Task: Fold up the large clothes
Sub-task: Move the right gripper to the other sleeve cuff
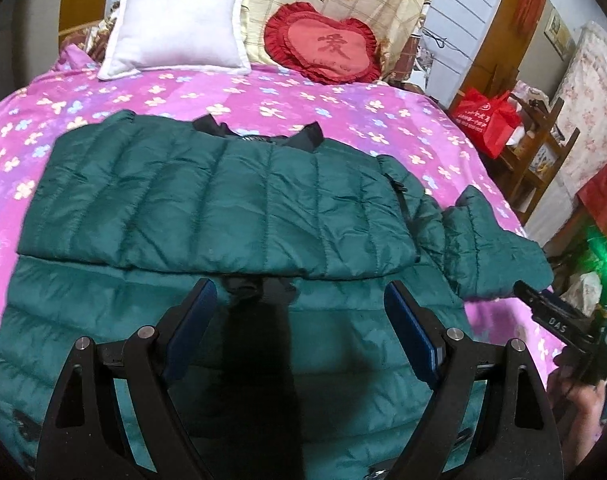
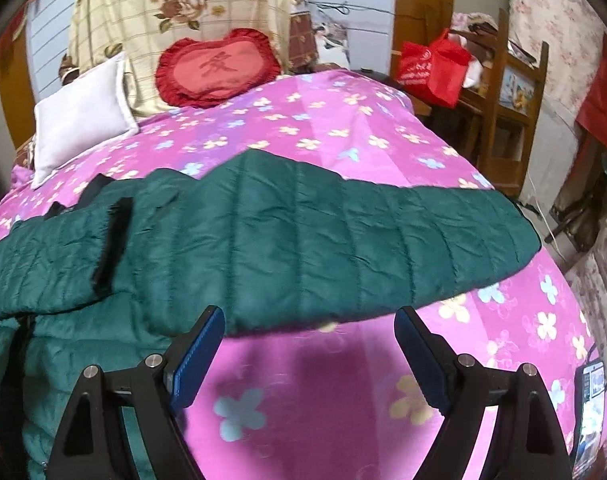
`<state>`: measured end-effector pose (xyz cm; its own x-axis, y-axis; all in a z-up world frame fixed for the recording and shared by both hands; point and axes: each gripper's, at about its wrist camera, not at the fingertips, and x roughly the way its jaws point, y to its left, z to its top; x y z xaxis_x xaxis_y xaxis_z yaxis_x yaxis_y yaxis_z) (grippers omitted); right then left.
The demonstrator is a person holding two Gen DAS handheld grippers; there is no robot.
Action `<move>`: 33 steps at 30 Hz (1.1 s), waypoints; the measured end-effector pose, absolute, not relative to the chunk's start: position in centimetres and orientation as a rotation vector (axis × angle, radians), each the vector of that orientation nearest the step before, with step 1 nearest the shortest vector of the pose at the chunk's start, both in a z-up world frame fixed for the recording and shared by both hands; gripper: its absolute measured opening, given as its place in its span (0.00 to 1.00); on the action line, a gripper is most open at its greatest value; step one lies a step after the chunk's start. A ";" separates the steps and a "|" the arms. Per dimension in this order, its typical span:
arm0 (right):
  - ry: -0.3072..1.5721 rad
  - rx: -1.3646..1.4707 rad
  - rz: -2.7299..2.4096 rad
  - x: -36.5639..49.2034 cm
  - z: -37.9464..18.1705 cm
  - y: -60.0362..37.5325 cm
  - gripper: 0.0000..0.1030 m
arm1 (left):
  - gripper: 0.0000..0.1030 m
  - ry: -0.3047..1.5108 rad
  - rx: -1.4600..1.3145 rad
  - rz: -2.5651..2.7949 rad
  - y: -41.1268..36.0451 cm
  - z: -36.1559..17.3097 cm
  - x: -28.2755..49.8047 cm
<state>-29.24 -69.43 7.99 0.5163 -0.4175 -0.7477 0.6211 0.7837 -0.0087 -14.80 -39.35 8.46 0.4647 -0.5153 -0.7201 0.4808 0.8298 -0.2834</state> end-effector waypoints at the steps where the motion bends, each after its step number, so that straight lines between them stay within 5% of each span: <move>1: 0.815 0.284 -0.637 -29.4 7.8 -69.9 0.82 | 0.83 0.902 -0.049 -0.611 -39.5 8.4 -14.8; 28: 0.719 0.426 -0.958 -34.7 7.8 -86.6 0.83 | 0.83 0.904 -0.068 -0.599 -38.5 7.8 -14.4; 33: 0.648 0.550 -1.033 -36.7 7.7 -90.8 0.89 | 0.83 0.914 -0.075 -0.594 -38.2 7.3 -14.0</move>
